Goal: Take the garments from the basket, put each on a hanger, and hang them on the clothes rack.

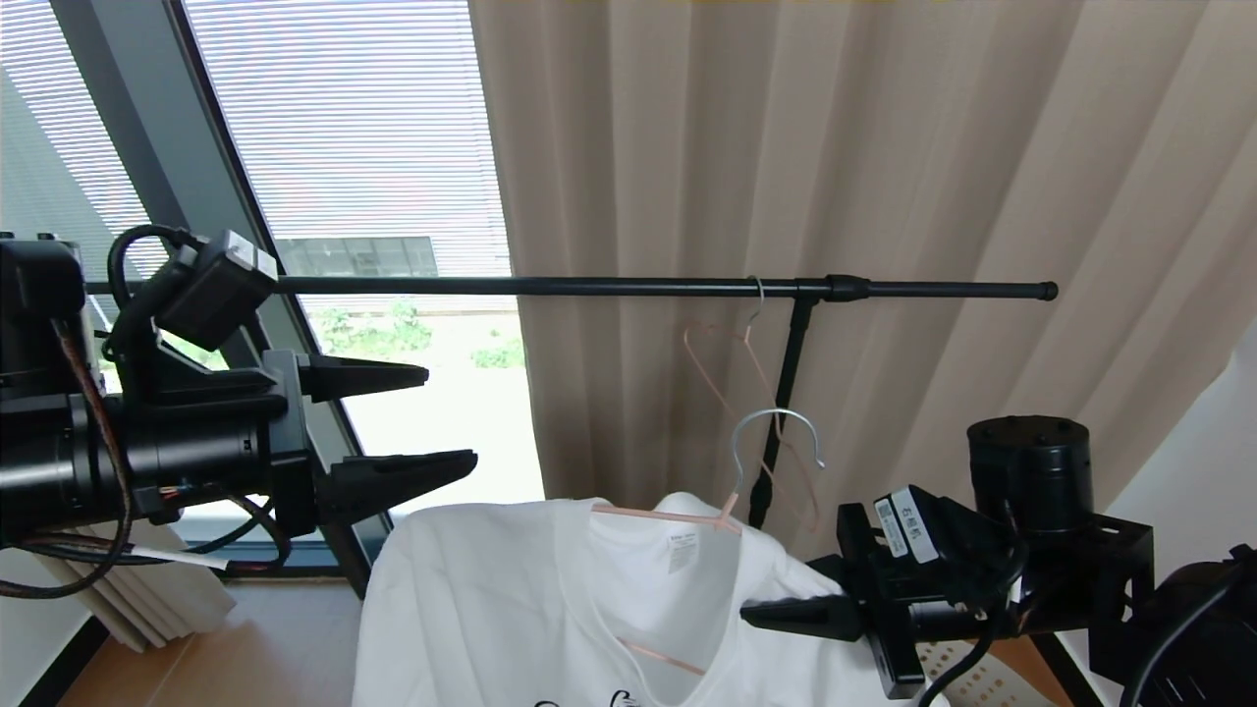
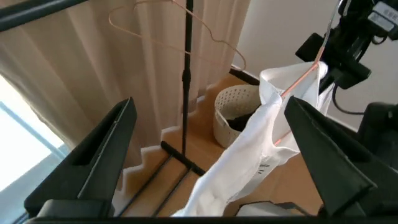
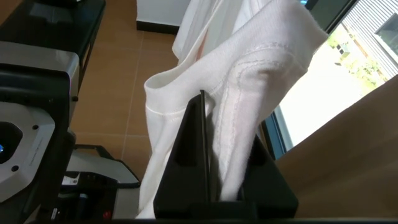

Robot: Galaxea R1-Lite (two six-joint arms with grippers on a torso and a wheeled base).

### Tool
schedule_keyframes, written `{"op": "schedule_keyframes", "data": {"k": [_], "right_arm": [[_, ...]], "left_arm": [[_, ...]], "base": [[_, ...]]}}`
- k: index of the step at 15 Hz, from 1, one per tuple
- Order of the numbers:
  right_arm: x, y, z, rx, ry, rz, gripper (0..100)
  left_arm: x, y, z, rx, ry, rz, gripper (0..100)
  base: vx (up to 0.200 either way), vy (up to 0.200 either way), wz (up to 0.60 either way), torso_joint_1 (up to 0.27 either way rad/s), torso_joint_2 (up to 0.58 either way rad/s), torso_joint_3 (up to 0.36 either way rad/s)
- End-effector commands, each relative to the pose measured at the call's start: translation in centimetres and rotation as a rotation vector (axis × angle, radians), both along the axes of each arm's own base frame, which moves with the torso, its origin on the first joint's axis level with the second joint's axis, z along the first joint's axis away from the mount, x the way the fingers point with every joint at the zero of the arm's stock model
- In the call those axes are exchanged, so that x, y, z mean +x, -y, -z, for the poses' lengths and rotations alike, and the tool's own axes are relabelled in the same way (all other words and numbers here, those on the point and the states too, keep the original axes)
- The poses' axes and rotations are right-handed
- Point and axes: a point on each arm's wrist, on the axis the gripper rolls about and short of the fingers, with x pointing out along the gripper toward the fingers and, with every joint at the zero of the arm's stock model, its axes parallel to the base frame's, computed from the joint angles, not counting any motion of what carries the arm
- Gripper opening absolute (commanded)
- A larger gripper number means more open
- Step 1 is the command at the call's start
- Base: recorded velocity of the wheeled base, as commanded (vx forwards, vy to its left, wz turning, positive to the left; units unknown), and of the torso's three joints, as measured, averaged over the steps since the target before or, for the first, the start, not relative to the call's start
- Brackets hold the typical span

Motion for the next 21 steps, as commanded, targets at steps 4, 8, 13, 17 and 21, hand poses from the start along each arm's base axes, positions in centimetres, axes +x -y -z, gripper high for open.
{"op": "schedule_keyframes", "data": {"k": [4,8,13,17,21], "right_arm": [[0.0,0.0,-0.1,0.000,0.003,0.001,0],[-0.1,0.0,-0.2,0.003,0.015,-0.002,0],[-0.3,0.1,-0.3,0.002,0.039,-0.008,0],[-0.7,0.2,-0.8,0.006,0.079,-0.019,0],[-1.2,-0.2,-1.3,0.015,0.095,-0.042,0]], "left_arm": [[1.2,3.2,2.6,0.121,0.048,0.177,100],[1.3,4.6,3.6,0.148,0.051,0.246,100],[1.7,5.8,4.0,0.172,0.081,0.302,100],[1.8,6.2,3.6,0.212,0.036,0.335,100],[2.2,6.4,3.4,0.257,0.038,0.368,100]], "base": [[0.000,0.000,0.00,0.000,0.00,0.000],[0.000,0.000,0.00,0.000,0.00,0.000],[0.000,0.000,0.00,0.000,0.00,0.000],[0.000,0.000,0.00,0.000,0.00,0.000],[0.000,0.000,0.00,0.000,0.00,0.000]]}}
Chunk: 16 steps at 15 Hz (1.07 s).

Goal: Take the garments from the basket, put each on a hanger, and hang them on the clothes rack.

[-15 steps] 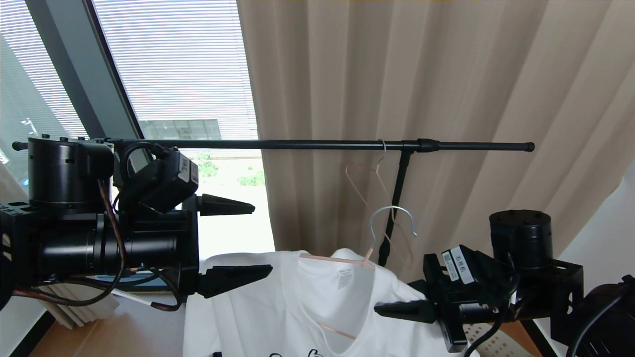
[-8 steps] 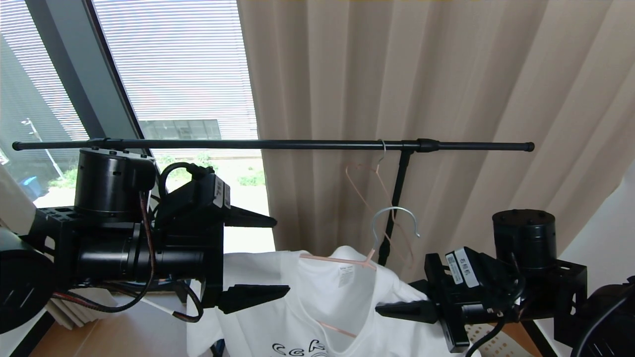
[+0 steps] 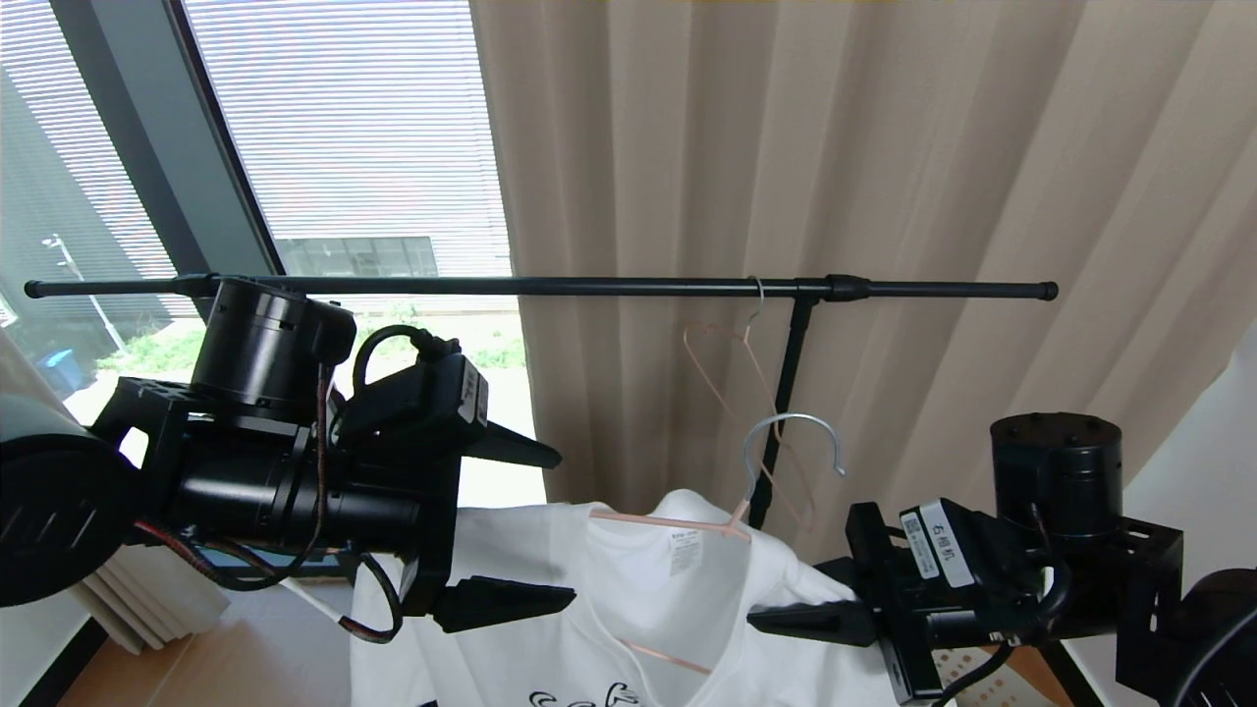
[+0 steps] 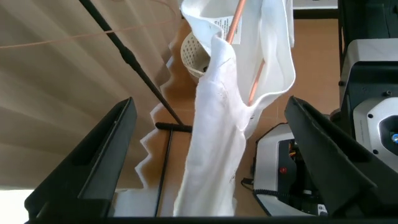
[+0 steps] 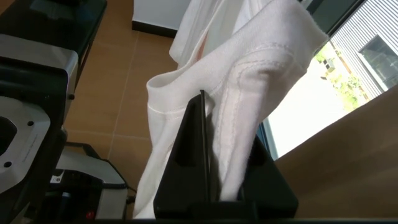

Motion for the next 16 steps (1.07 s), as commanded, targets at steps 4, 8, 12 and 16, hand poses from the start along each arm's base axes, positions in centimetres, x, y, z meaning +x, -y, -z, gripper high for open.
{"op": "schedule_keyframes", "data": {"k": [4,8,12,16], "right_arm": [[-0.6,-0.2,-0.8,0.014,0.027,-0.017,0],[-0.8,0.0,-1.3,0.024,0.043,-0.015,0],[-0.9,0.0,-1.4,0.026,0.049,-0.016,0],[-0.9,0.1,-1.5,0.027,0.049,-0.015,0]], "left_arm": [[0.5,0.8,0.2,0.004,-0.005,0.018,100],[0.3,1.0,0.3,0.007,-0.011,0.030,100],[0.1,1.1,0.6,0.012,-0.020,0.037,0],[0.0,1.2,0.7,0.013,-0.020,0.038,0]], "base": [[0.000,0.000,0.00,0.000,0.00,0.000],[0.000,0.000,0.00,0.000,0.00,0.000],[0.000,0.000,0.00,0.000,0.00,0.000],[0.000,0.000,0.00,0.000,0.00,0.000]]}}
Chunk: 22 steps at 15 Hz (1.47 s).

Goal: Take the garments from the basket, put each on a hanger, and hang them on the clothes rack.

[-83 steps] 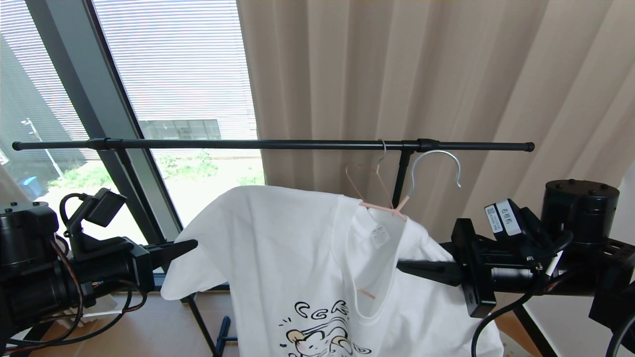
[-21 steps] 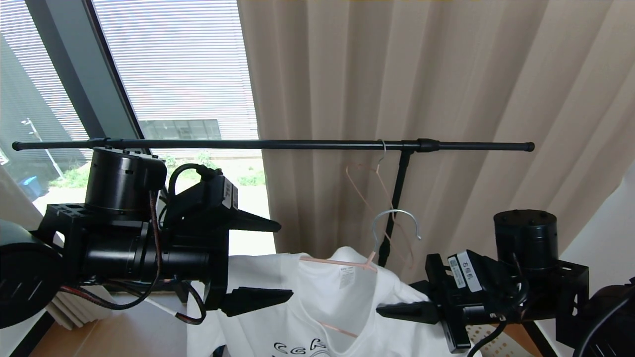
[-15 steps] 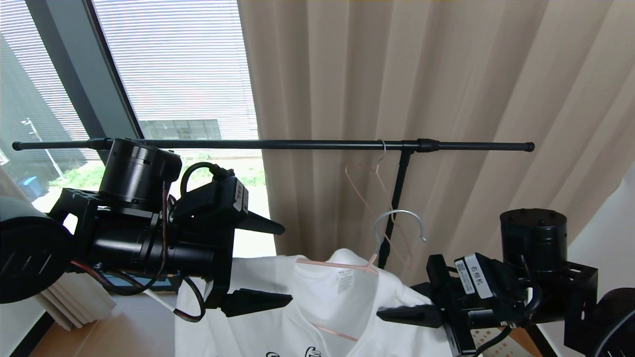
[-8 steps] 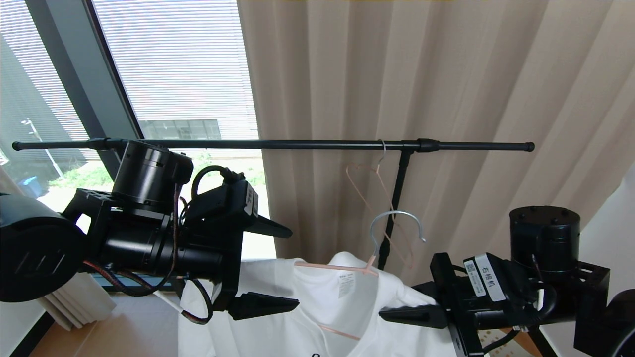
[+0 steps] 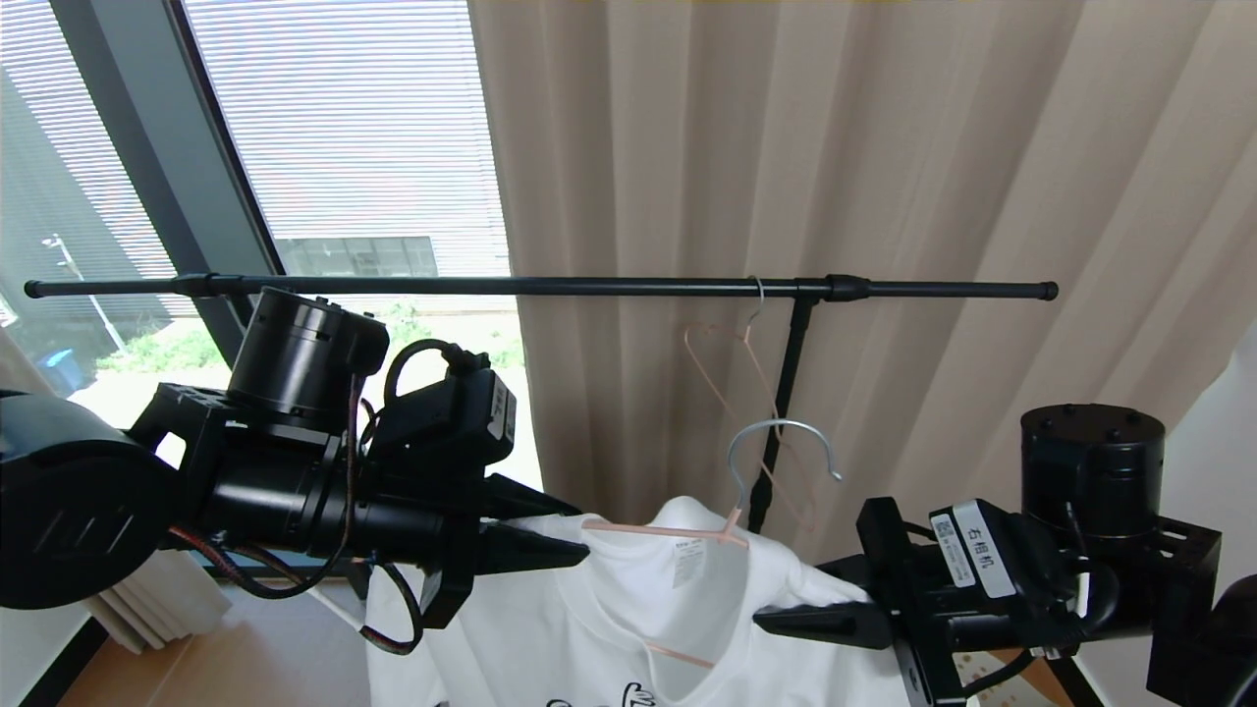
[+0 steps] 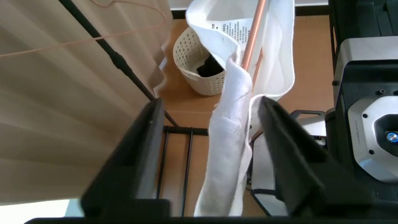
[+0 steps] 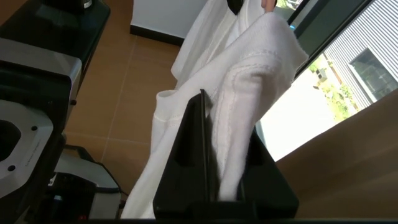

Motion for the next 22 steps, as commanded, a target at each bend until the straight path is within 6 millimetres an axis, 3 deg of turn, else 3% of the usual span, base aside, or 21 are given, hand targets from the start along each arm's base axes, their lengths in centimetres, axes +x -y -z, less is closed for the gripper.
{"op": "schedule_keyframes", "data": {"k": [1,8,9,14,22], "right_arm": [[0.0,0.0,0.0,0.001,0.002,-0.001,0],[0.6,-0.2,0.2,-0.029,0.008,0.079,0],[0.6,-0.2,0.2,-0.029,0.008,0.079,100],[1.1,0.5,0.1,-0.028,0.010,0.115,100],[1.5,1.6,-0.5,-0.014,0.030,0.151,100]], "left_arm": [[0.0,0.0,0.0,0.001,0.000,0.001,0],[-0.1,-0.2,0.0,-0.001,0.002,-0.004,0],[-0.1,-0.2,0.0,-0.001,0.002,-0.004,0],[-0.7,-0.8,-0.5,-0.010,0.012,-0.016,0],[-1.6,-3.8,-1.4,-0.026,0.050,-0.113,0]], "base": [[0.000,0.000,0.00,0.000,0.00,0.000],[0.000,0.000,0.00,0.000,0.00,0.000],[0.000,0.000,0.00,0.000,0.00,0.000],[0.000,0.000,0.00,0.000,0.00,0.000],[0.000,0.000,0.00,0.000,0.00,0.000]]}}
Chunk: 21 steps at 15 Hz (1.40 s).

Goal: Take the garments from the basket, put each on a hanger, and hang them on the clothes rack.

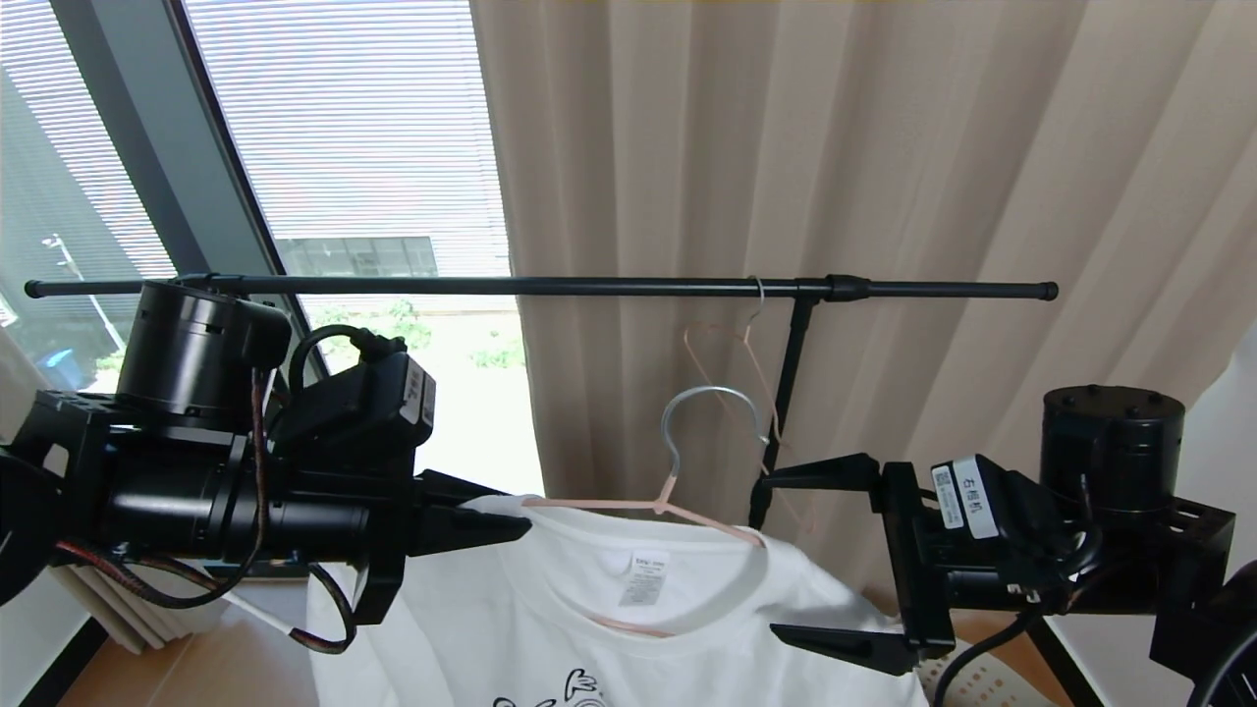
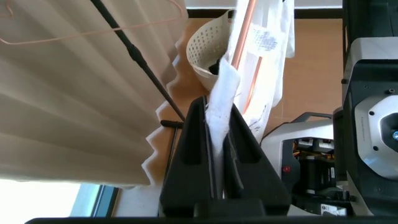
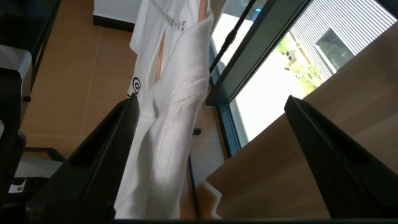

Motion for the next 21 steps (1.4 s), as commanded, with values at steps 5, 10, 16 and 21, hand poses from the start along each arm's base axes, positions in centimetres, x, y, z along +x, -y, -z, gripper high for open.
{"op": "schedule_keyframes", "data": {"k": [5,10,16,21], "right_arm": [[0.8,0.9,-0.1,0.003,0.004,0.043,100],[2.8,1.3,1.5,-0.017,-0.041,0.083,100],[4.5,2.1,2.8,-0.031,-0.078,0.131,100],[6.1,2.6,4.5,-0.047,-0.117,0.163,100]], "left_arm": [[-1.0,-3.3,-1.4,-0.021,0.058,-0.123,0],[-1.6,-4.5,-2.5,-0.060,0.046,-0.200,0],[-1.8,-5.8,-3.0,-0.067,0.071,-0.258,0],[-2.1,-6.4,-3.5,-0.076,0.092,-0.287,0]], "base": [[0.000,0.000,0.00,0.000,0.00,0.000],[0.000,0.000,0.00,0.000,0.00,0.000],[0.000,0.000,0.00,0.000,0.00,0.000],[0.000,0.000,0.00,0.000,0.00,0.000]]}}
